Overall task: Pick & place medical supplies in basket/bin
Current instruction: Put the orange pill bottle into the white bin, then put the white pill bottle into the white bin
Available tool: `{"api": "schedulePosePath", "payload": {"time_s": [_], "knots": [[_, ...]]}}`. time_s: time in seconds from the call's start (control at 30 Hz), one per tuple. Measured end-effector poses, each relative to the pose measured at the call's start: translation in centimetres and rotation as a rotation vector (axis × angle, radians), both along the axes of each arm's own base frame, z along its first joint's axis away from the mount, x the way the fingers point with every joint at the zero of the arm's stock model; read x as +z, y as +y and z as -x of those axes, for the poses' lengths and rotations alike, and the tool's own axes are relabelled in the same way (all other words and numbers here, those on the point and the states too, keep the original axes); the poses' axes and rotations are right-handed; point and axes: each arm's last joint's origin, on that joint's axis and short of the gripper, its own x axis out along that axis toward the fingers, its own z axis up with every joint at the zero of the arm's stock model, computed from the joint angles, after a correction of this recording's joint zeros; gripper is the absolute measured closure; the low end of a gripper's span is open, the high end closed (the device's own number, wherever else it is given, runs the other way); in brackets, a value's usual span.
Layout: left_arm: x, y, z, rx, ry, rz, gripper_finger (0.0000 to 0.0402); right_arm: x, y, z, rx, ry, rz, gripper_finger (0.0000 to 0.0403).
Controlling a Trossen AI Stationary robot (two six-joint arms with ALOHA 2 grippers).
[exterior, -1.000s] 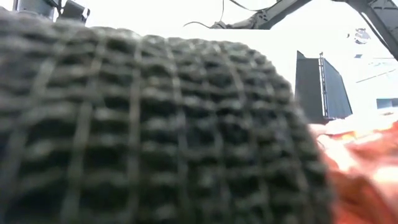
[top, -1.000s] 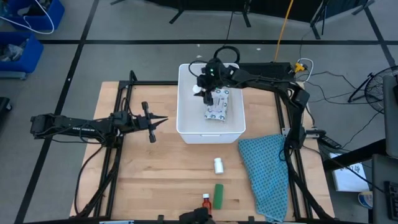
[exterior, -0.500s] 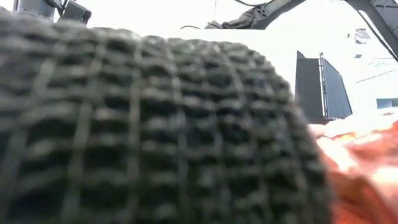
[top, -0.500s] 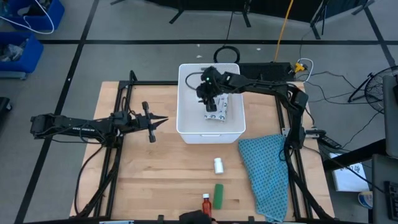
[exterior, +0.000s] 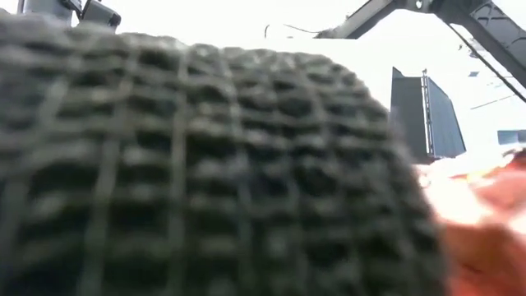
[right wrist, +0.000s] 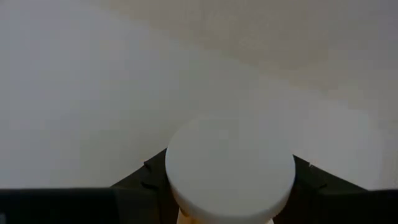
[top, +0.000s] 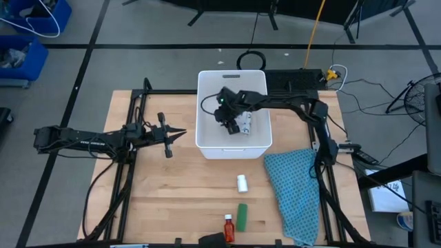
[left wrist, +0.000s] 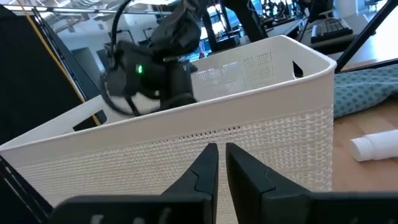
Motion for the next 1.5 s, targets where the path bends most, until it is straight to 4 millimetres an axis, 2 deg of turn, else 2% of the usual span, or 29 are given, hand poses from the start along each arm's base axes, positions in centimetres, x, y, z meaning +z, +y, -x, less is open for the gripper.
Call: {"api": "schedulePosePath", "payload": {"time_s": [0.1,0.17,0.4,0.8,0.97,1.1,1.37,1.5], "knots": [[0.0,0.0,0.0,-0.001,0.002,0.0,0.0366,-1.8,-0.1,-0.1,0.021,0.045,-0.009,0.0232],[0.0,0.0,0.0,-0.002,0.001,0.0,0.0366,-2.2,-0.2,-0.1,0.016,0.073,0.022,0.0232],[-0.1,0.0,0.0,-0.003,0.007,0.0,0.0366,-2.3,-0.4,-0.4,-0.025,0.055,0.04,0.0227],[-0.1,0.0,0.0,-0.007,-0.005,0.058,0.0366,-2.6,0.9,-0.9,-0.03,0.079,0.067,0.017],[-0.2,0.0,0.0,-0.007,0.006,0.071,0.0366,-2.3,0.9,-0.9,-0.04,0.081,0.085,0.0157],[-0.2,0.0,0.0,-0.007,0.007,0.068,0.0366,-0.6,1.0,-0.7,-0.045,0.039,0.101,0.0157],[-0.2,0.0,0.0,-0.007,0.004,0.08,0.0366,5.4,2.0,0.6,-0.038,-0.079,0.148,0.0156],[-0.2,0.0,0.0,-0.015,0.005,0.081,0.0366,8.6,3.1,1.3,-0.12,-0.151,0.158,0.0165]]}}
